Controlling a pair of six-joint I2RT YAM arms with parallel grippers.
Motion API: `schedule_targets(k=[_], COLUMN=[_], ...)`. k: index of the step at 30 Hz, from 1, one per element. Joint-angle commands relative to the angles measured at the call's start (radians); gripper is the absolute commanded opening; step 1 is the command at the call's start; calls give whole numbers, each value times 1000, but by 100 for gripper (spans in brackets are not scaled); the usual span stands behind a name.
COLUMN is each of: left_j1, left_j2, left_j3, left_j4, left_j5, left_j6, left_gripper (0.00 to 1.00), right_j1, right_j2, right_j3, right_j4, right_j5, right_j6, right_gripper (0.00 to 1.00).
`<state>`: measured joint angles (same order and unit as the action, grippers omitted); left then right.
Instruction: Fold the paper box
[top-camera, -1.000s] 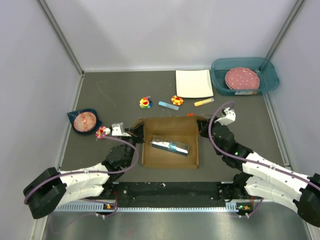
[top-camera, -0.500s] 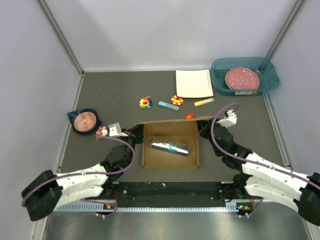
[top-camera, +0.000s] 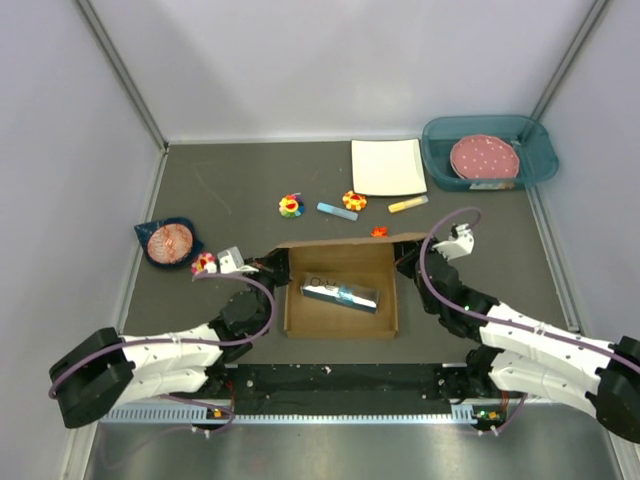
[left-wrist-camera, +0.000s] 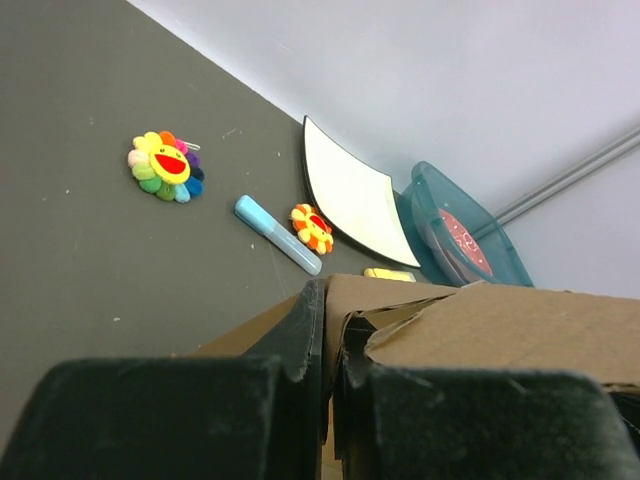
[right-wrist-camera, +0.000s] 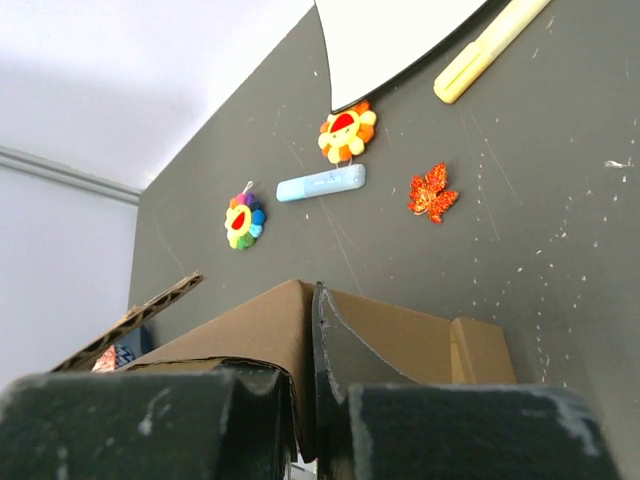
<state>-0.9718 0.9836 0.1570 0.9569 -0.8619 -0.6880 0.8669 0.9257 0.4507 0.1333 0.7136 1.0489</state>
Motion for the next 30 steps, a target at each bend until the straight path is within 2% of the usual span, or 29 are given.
schedule_targets(k=[1,12,19,24,30], left_j1=[-15,-28,-44,-88,-93], left_j2=[21,-163,-152,-90,7], left_j3=[-66,-181,-228,-238,-182], left_j4=[-44,-216,-259,-196,-29], left_j5=[-32,-34,-49,-81,-146], left_j6=[-68,-60,-100,-110,23], left_gripper=[0,0,0,0,0], right_j1=[29,47,60,72,86], right_j2=[53,-82,-71,-68,-84], right_j3=[-142,-202,-221,-219,-236], right_j4=[-326,-466,-472,-462,-272], right_j5=[-77,-69,-83,-65,12], right_j6=[137,155,172,171,60], right_gripper=[0,0,0,0,0])
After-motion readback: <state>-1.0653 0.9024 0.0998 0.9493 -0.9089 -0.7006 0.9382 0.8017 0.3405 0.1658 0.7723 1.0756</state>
